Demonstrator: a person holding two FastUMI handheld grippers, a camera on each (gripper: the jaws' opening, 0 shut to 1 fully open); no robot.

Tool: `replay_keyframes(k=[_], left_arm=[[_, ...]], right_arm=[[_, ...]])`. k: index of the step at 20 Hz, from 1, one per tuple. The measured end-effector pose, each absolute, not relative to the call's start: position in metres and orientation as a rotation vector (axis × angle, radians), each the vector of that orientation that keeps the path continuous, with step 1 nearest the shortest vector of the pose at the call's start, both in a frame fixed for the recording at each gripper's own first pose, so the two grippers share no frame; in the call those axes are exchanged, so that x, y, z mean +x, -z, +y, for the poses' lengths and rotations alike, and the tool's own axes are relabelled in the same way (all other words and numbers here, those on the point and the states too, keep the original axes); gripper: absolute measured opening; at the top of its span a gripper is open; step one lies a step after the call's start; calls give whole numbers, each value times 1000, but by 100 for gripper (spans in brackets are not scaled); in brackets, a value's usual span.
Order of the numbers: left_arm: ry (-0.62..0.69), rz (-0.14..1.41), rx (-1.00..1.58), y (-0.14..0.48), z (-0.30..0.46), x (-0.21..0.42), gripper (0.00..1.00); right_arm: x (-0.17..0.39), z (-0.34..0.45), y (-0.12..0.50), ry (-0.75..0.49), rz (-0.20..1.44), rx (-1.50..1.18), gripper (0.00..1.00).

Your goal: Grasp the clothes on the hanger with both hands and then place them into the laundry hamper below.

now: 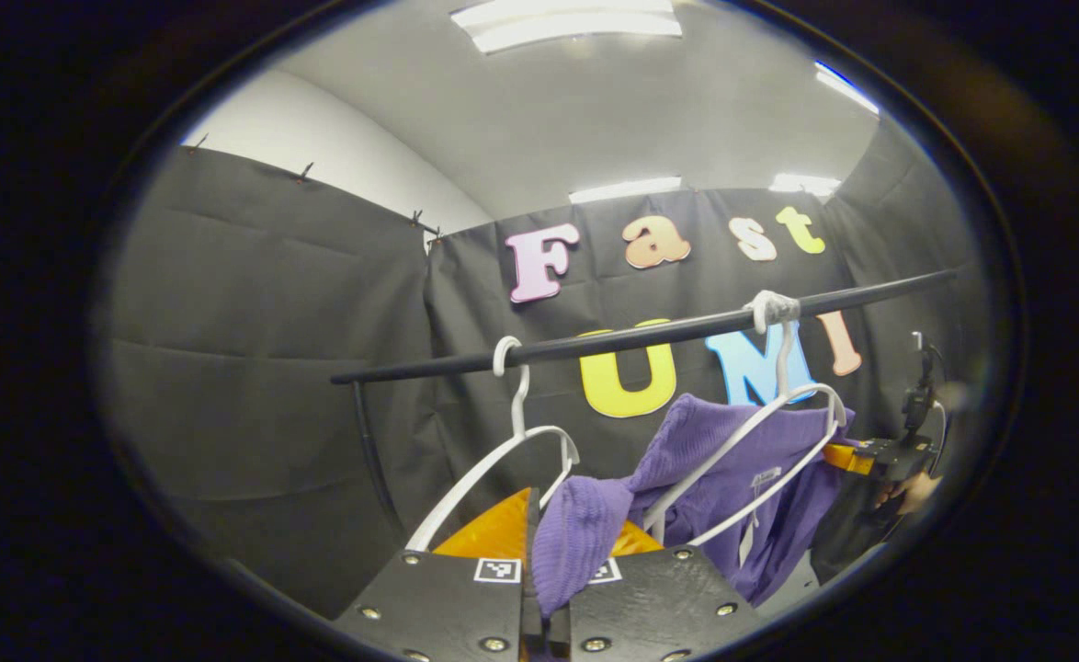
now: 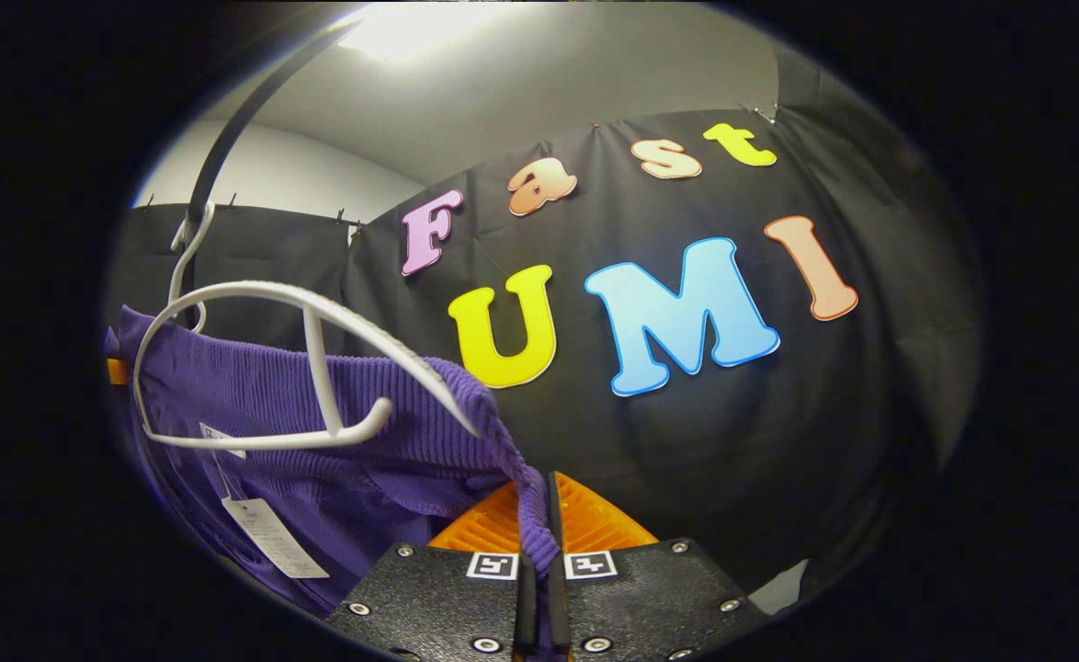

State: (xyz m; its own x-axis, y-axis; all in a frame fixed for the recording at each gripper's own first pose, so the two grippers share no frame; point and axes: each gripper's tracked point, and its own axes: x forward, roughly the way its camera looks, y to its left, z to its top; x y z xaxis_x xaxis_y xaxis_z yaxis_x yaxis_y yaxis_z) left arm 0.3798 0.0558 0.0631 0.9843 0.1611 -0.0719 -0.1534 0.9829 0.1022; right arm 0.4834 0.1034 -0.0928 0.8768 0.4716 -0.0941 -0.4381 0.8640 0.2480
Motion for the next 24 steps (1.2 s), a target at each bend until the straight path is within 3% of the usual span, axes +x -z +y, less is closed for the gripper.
replay_keyframes(k=[13, 24], left_arm=[[-209, 153, 25, -9, 83, 318, 0], [-141, 118, -56, -9, 86, 254, 0]], right_arm=[[408, 115, 129, -502, 209, 93, 4], [312, 95, 87, -440, 185, 117, 4]])
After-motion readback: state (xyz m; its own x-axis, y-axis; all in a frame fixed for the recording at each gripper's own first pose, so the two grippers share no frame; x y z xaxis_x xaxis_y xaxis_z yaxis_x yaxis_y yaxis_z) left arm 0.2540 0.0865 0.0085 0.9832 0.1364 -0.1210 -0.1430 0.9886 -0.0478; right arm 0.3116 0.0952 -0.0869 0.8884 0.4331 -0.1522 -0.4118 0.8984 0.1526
